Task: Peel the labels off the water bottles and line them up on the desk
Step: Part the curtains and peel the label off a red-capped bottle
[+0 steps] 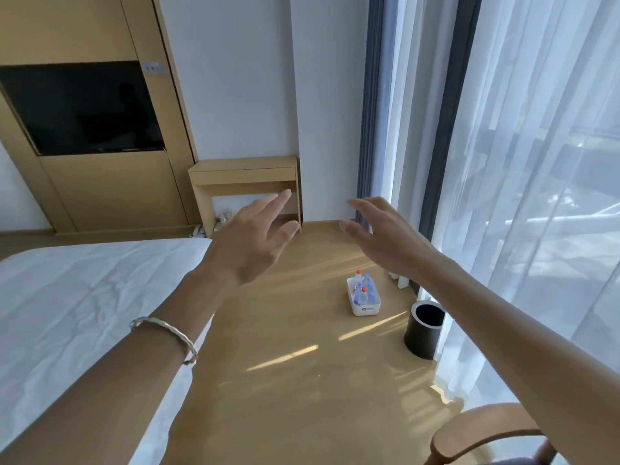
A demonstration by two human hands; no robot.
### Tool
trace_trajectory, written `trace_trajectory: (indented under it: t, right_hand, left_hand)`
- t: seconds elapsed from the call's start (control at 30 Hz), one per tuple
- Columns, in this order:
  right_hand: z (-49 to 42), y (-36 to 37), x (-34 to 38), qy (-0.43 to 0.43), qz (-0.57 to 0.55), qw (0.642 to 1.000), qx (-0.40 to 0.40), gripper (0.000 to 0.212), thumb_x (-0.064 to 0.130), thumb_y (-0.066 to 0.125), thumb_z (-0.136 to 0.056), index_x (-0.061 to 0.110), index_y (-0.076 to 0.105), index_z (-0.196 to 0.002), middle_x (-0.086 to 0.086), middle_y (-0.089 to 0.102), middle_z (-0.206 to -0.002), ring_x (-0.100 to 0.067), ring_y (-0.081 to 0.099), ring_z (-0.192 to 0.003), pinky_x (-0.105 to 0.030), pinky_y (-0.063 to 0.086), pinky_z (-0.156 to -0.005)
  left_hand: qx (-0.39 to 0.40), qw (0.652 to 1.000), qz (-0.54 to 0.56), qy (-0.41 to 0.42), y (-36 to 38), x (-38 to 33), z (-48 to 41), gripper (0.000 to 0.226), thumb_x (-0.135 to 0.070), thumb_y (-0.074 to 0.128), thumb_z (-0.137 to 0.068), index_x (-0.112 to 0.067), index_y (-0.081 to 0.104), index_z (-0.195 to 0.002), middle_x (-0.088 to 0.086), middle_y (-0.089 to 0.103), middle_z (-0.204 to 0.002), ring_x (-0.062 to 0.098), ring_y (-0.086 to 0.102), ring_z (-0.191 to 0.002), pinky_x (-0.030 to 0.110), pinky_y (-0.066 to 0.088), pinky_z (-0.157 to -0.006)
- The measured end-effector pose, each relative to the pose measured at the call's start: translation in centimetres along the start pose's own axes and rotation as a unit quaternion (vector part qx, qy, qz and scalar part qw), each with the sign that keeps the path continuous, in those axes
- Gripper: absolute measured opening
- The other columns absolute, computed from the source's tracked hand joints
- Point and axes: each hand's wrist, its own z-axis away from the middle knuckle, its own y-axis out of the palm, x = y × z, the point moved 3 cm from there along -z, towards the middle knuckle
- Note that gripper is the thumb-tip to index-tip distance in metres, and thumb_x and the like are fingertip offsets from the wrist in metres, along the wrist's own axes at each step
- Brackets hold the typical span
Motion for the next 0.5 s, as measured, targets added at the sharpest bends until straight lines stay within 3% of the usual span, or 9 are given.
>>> trace_trajectory:
  t: [0.13,0.23,0.5]
  right_hand:
    - [-2.0,2.6,0.8,-0.041,-0.016,0.999,0.026,0.056,0.050,0.040,-0.097,0.026,0.032,-0.147,0.003,0.033,-0.148,-0.016,0.049,-0.122,-0.031,0.042,-0.098]
    - [-3.5,4.6,1.9,-0.070,-0.015,0.997,0.041,0.055,0.050,0.039,-0.098,0.027,0.032,-0.147,0.004,0.033,-0.148,-0.016,0.048,-0.124,-0.028,0.038,-0.094]
    - [-8.4,10.7,4.7,-0.118,-0.013,0.989,0.091,0.055,0.047,0.039,-0.099,0.025,0.031,-0.148,0.002,0.032,-0.150,-0.016,0.043,-0.129,-0.027,0.034,-0.098]
  left_hand:
    - [-0.013,0.999,-0.025,-0.043,-0.5,1.7,0.8,0.063,-0.056,0.031,-0.092,-0.033,0.027,-0.150,-0.010,0.034,-0.153,0.015,0.033,-0.139,0.040,0.033,-0.111]
    - [-0.027,0.996,-0.052,-0.067,-1.0,3.5,1.3,0.054,-0.046,0.039,-0.099,-0.031,0.028,-0.150,-0.011,0.035,-0.152,0.013,0.038,-0.134,0.034,0.033,-0.106]
    - [-0.052,0.987,-0.076,-0.128,-1.1,11.1,-0.5,0.053,-0.046,0.038,-0.099,-0.035,0.026,-0.149,-0.008,0.031,-0.155,0.016,0.033,-0.140,0.041,0.034,-0.108]
